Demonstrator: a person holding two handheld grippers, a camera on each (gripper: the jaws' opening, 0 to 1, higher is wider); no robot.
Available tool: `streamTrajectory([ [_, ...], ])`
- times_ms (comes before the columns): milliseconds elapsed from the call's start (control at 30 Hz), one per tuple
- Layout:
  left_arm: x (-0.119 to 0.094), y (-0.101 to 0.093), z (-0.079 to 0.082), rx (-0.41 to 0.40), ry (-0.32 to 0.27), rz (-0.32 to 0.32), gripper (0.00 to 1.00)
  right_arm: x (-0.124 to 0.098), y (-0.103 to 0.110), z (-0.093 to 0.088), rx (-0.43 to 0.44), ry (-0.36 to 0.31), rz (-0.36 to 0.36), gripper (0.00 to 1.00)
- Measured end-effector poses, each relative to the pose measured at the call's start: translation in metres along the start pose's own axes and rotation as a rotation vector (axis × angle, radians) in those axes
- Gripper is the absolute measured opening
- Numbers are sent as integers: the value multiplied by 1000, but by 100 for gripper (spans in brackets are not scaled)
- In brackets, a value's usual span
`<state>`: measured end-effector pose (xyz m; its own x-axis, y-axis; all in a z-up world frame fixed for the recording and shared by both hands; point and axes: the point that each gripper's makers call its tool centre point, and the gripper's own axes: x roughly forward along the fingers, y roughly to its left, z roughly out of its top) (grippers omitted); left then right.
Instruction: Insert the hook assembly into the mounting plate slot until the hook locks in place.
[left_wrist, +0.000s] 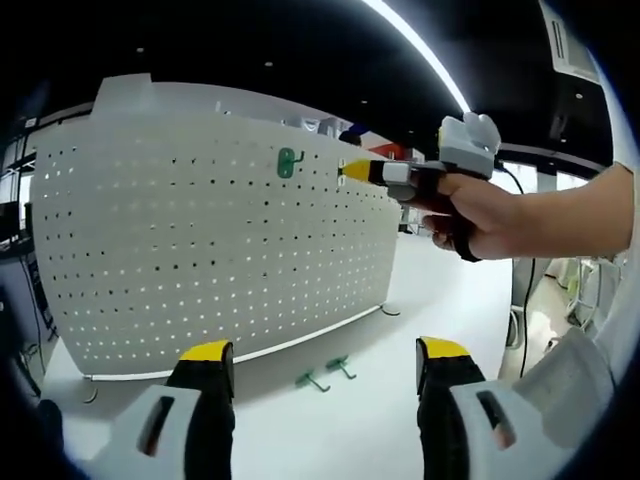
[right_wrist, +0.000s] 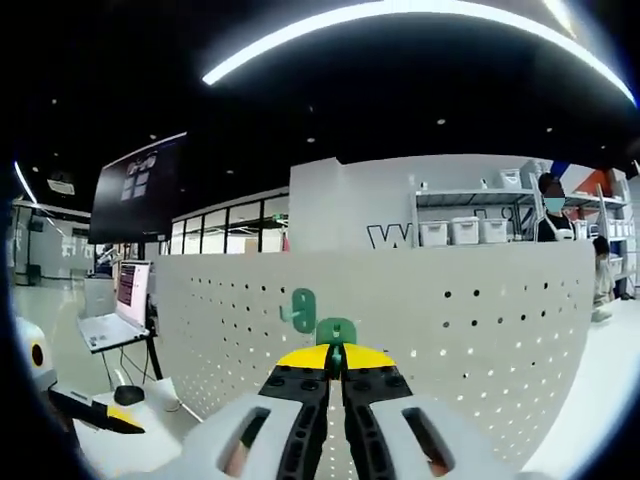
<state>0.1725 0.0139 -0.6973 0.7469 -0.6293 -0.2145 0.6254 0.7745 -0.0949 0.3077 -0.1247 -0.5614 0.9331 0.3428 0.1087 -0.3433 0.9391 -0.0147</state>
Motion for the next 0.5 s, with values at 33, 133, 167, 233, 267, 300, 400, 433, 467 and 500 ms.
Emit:
streamTrajectory([
  [33, 0, 0, 0, -2, 1, 1, 76, 2, 0, 1, -5, -1, 1, 1],
  [133, -2, 2, -1, -4, 2, 4, 76, 7, -1, 5, -17, -12, -3, 1],
  [167, -2, 2, -2, -6, 2, 5, 76, 8, -2, 6, -20, -14, -6, 1],
  [233, -3, 3, -2, -7, 1, 7, 76, 12, -3, 8, -33, -19, -10, 1],
  [267, -3, 3, -2, -9, 1, 8, 76, 13, -3, 8, -39, -20, -11, 1],
  [300, -3, 3, -3, -10, 2, 9, 76, 15, -4, 9, -44, -24, -14, 1],
  [400, -4, 3, -3, -12, 0, 11, 76, 18, -7, 10, -50, -25, -23, 1],
  [433, -4, 4, -2, -12, -1, 12, 76, 18, -7, 11, -55, -28, -25, 1],
  [467, -5, 4, -3, -14, -1, 13, 76, 19, -8, 11, -59, -29, -27, 1],
  [500, -5, 5, -3, -14, 0, 14, 76, 20, -9, 11, -60, -30, -28, 1],
])
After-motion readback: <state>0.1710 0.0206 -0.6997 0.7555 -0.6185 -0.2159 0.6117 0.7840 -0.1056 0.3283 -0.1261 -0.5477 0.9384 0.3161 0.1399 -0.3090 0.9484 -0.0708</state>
